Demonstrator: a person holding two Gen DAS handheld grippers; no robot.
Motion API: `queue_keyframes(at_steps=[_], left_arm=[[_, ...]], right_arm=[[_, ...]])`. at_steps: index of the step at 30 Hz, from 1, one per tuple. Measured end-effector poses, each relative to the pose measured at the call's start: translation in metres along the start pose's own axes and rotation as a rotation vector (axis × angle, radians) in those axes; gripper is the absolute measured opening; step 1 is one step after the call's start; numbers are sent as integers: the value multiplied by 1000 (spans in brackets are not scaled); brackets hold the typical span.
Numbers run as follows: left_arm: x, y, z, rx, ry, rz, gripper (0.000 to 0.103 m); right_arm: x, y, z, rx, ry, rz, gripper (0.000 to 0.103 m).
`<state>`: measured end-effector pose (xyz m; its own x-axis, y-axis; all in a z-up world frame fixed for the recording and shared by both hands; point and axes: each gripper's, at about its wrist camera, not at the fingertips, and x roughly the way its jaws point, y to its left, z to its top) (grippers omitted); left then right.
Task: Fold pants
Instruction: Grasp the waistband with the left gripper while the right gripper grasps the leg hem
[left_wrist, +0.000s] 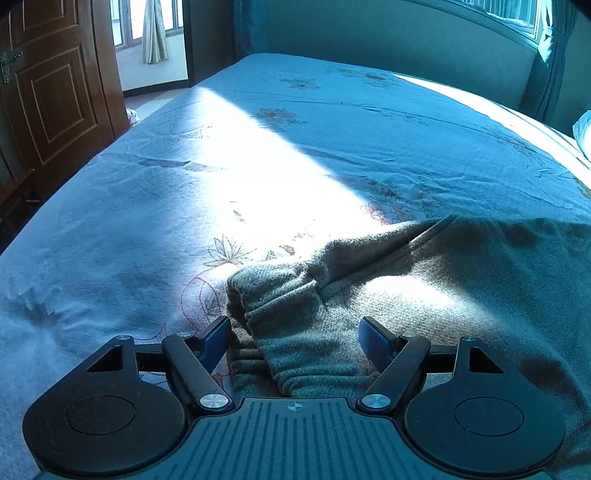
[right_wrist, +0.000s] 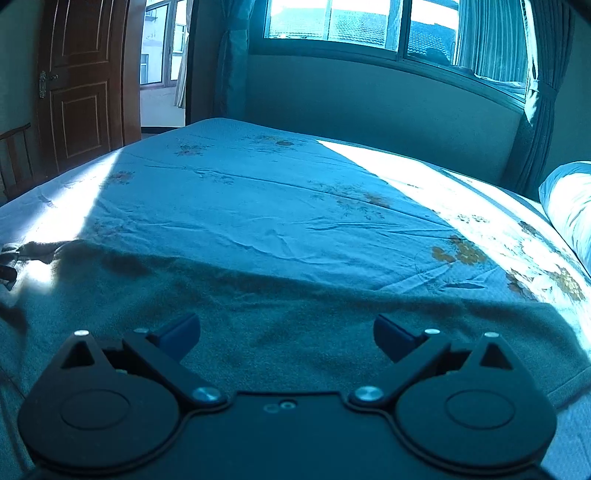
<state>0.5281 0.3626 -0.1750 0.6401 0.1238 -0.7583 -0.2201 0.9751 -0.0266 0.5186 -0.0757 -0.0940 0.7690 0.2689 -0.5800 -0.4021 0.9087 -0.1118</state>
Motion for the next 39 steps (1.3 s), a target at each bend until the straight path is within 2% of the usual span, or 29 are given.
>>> queue_keyframes(at_steps=[4,6,7,8,11,14,15,16,17,18,19,20,22,27,30,33,35,36,37,38,39], left_arm=[[16,6,7,-71,2,-30,76],[20,4,9,-47,1,-36,61],[19,5,10,-31,-3,-60,48],[16,3,10,-19,-12,-74,42],[5,-4,6,36,-58,-67,40],[0,1,4,15,-83,-88,39],[-1,2,3,16,-82,-94,39],[0,4,3,26,-79,-93,39],[0,4,2,26,-78,-95,39],[2,5,3,26,-73,-97,40],[3,5,3,28,-70,-98,40],[3,6,4,29,-69,-99,40],[4,5,4,38,-66,-101,40],[4,4,7,67,-56,-105,40],[9,3,10,88,-36,-105,42],[13,0,10,116,-34,-88,46],[18,-1,8,127,-36,-89,46],[19,1,8,109,-34,-98,45],[20,2,8,93,-32,-114,39],[18,2,7,98,-36,-126,32],[15,2,7,97,-40,-133,30]], right_arm=[[21,-1,6,-45,-12,27,94],[34,-6,10,-57,-10,38,94],[39,-8,12,-54,-7,48,94],[46,-10,16,-59,-4,54,94],[61,-8,23,-116,9,86,93],[73,-6,29,-168,30,119,88],[78,-5,31,-195,49,135,78],[82,-5,32,-217,74,144,31],[89,-5,33,-241,110,153,8],[93,-7,33,-272,133,162,4],[97,-9,33,-289,147,184,19],[99,-12,33,-301,153,189,21],[102,-19,35,-327,157,192,35],[112,-38,42,-402,250,281,37],[125,-42,46,-415,275,243,71],[136,-45,41,-374,328,266,68],[134,-45,39,-346,342,298,54],[131,-45,38,-335,342,311,37],[128,-42,37,-344,335,305,14],[124,-39,37,-359,327,288,4],[118,-37,37,-364,317,275,0]])
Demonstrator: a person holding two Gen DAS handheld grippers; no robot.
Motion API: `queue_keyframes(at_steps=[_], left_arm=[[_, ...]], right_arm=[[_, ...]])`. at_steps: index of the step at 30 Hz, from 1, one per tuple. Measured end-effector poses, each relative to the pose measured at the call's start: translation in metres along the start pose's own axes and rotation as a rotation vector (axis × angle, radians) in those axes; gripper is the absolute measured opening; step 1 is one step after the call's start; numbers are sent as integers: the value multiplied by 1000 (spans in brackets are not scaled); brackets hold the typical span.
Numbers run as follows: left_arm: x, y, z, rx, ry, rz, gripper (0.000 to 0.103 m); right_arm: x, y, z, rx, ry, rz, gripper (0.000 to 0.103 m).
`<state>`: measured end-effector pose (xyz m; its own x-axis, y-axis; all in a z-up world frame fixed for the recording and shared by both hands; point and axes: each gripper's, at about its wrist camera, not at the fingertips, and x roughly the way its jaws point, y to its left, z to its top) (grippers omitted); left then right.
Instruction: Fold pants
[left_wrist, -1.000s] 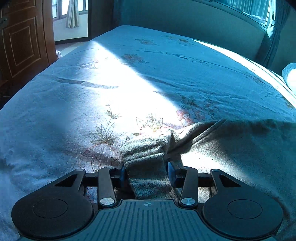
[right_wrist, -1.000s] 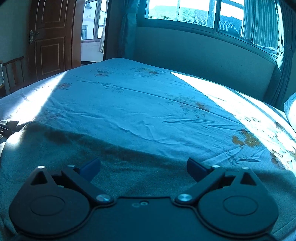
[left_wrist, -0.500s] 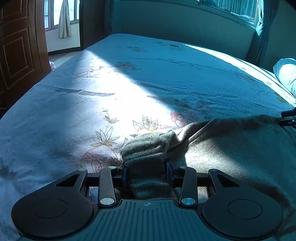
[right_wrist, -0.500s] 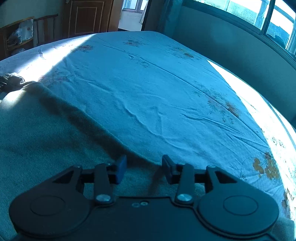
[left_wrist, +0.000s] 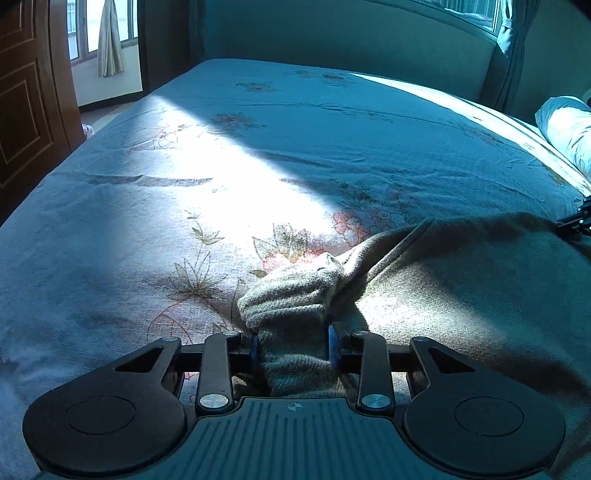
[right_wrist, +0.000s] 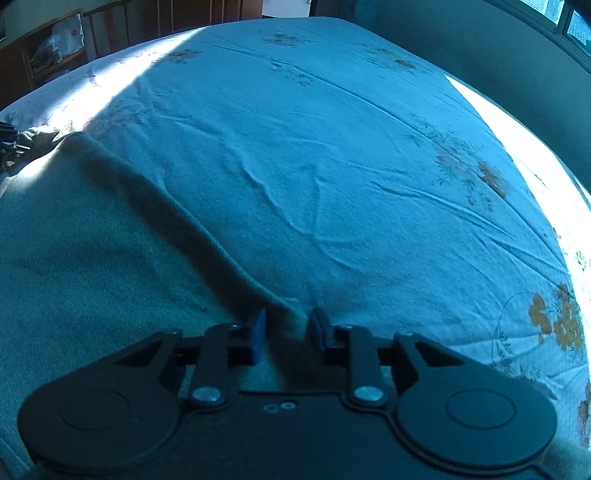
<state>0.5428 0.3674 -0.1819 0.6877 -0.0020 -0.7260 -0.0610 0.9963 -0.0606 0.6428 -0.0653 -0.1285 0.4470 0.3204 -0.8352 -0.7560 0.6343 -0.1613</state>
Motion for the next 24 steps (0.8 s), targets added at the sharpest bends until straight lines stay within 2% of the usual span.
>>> queue_keyframes(at_steps=[1,4,11,13,17,18,20,22,23,24], left_arm=[[-5,-2,1,5,-10,-1,26],[-25,-4,3,20,-52,-12,24],[-102,1,0,57,-228,-119,24],[-132,-1,-12,95,-295,-157,24],[-183,-13,-54,213,-367,-207,25],[-191,-17,-66,234,-367,-206,27],[-204,-24,-86,234,-348,-183,53],[-214,-24,-108,171,-299,-158,63],[-218,-22,-117,143,-267,-133,69],[-222,-21,-123,111,-246,-118,71]], right_arm=[[-5,2,-1,5,-11,-10,0],[-36,6,-9,27,-57,-11,0],[-141,36,-41,5,-153,-21,0],[-170,53,-57,-18,-173,-38,0],[-217,95,-103,-87,-190,-82,0],[-223,105,-117,-112,-190,-96,0],[-230,129,-144,-193,-199,-149,0],[-237,142,-170,-128,-190,-120,0],[-239,146,-180,-98,-196,-134,3],[-241,149,-188,-78,-204,-148,10]])
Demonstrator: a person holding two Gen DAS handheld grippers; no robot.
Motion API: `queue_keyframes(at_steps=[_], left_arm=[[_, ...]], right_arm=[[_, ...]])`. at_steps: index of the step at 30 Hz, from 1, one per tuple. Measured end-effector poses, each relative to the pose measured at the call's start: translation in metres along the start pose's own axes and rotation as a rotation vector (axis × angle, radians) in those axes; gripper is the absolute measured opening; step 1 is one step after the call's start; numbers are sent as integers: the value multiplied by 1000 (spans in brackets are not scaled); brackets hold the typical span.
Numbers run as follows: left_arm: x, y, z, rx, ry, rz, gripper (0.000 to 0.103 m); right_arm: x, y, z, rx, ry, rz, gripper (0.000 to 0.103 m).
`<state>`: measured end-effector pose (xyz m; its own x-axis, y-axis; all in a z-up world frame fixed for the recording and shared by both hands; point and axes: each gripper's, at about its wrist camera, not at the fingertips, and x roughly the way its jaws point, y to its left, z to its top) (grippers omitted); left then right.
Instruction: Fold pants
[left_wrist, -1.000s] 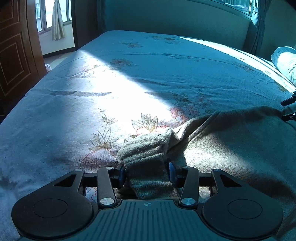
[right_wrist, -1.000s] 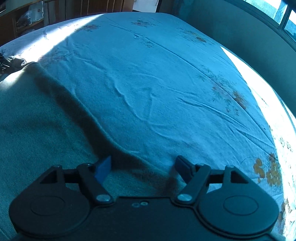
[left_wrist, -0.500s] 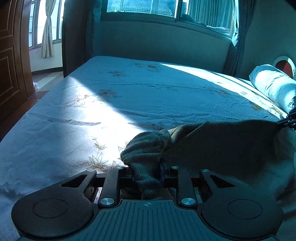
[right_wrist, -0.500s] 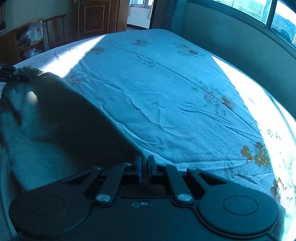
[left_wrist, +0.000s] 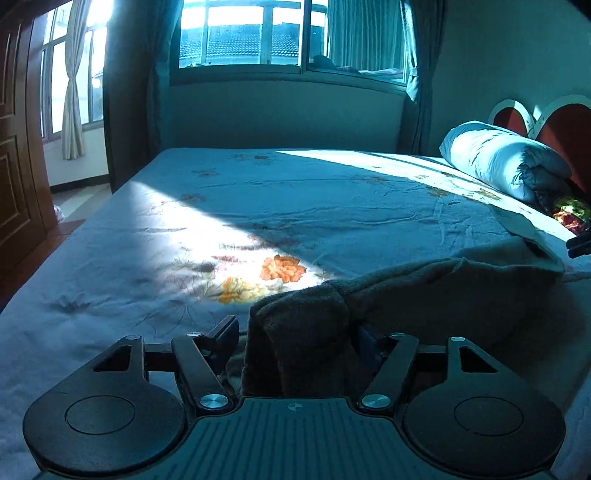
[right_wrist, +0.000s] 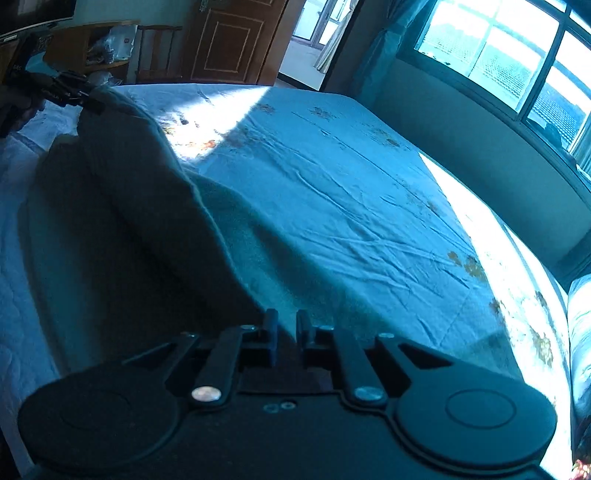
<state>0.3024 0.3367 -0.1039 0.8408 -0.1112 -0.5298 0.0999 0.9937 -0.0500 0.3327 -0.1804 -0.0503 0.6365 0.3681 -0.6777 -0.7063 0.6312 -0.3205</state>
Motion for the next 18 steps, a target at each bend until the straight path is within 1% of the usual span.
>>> queue_keyframes(at_steps=[2,5,7,8,10,12,14,16,18], left_arm=[[-16,2,-11,-102,3,9,73],[-35,-4,-19,-233,25,59,73],[-45,-10,-22,-320,43,104,73],[-50,-10,-23,-374,39,123,73],[-63,-10,-33,-511,13,134,73],[-75,-14,-48,-615,1,115,73],[-80,-22,-58,-680,1,60,73],[-74,-30,-63,-711,13,63,73],[-68,-38,-65,-703,49,102,73]], right_arm=[[-9,4,-13,54,-19,-27,11],[-15,1,-23,160,-40,-56,11],[-19,5,-27,174,-63,-102,11],[-20,8,-27,178,-66,-122,11],[-22,14,-29,197,-79,-139,14],[-30,18,-35,231,-110,-130,15],[-33,24,-38,246,-117,-135,16],[-33,27,-41,267,-123,-143,18],[-32,28,-43,307,-125,-150,18]])
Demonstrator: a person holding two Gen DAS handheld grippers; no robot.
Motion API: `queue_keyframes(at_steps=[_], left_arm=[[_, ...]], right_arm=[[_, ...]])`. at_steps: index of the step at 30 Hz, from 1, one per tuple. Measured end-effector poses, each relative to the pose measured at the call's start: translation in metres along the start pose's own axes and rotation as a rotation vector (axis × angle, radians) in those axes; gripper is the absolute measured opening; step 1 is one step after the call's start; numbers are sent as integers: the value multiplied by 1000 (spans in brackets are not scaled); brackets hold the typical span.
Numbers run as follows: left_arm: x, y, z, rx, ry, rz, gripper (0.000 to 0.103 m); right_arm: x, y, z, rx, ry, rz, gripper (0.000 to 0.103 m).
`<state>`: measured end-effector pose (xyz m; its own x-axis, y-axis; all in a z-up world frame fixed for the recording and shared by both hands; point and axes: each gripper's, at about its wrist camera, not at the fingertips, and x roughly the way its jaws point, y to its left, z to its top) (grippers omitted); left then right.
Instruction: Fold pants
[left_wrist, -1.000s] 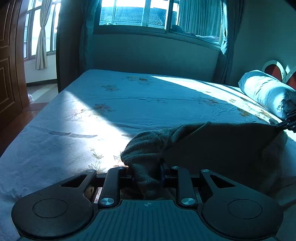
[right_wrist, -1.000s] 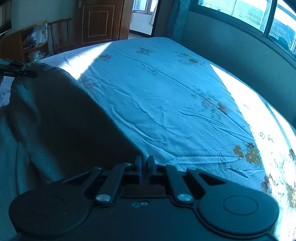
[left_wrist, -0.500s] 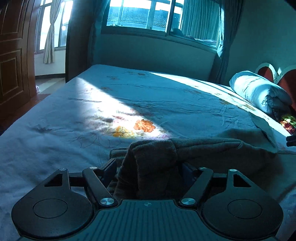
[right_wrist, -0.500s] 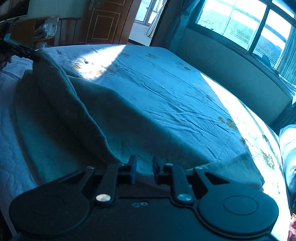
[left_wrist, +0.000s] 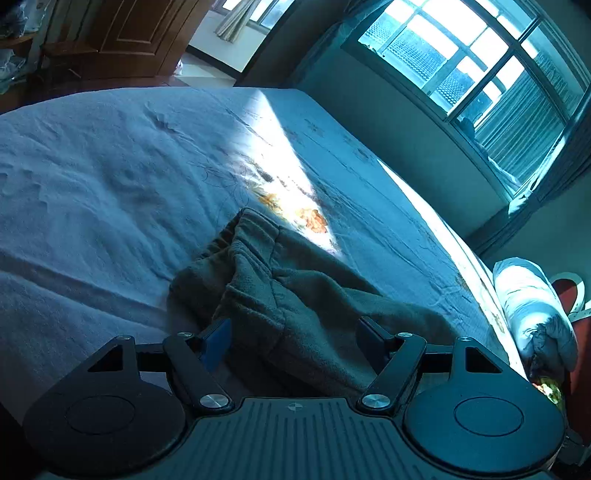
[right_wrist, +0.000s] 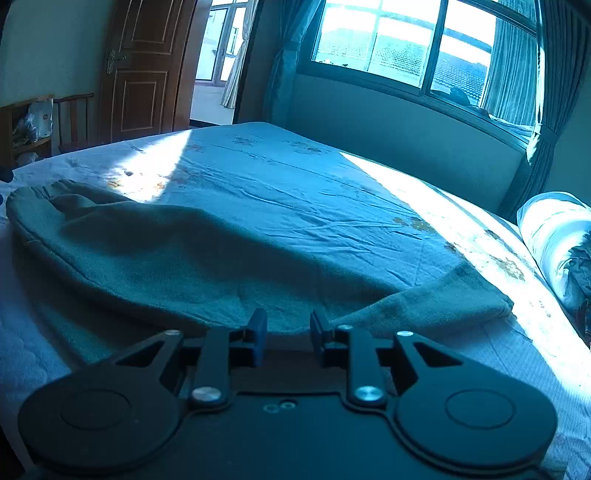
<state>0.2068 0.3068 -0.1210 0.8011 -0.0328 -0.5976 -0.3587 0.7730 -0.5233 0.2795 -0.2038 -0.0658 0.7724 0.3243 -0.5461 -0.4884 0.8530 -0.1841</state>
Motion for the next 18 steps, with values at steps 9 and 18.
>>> queue_keyframes(at_steps=[9,18], left_arm=[[18,-6,-11,-14,-4,49,73],[36,1,-12,-65,25,59,48]], right_arm=[[13,2,-5,177,28,-41,31],[78,-42,-32,737,188,42,34]])
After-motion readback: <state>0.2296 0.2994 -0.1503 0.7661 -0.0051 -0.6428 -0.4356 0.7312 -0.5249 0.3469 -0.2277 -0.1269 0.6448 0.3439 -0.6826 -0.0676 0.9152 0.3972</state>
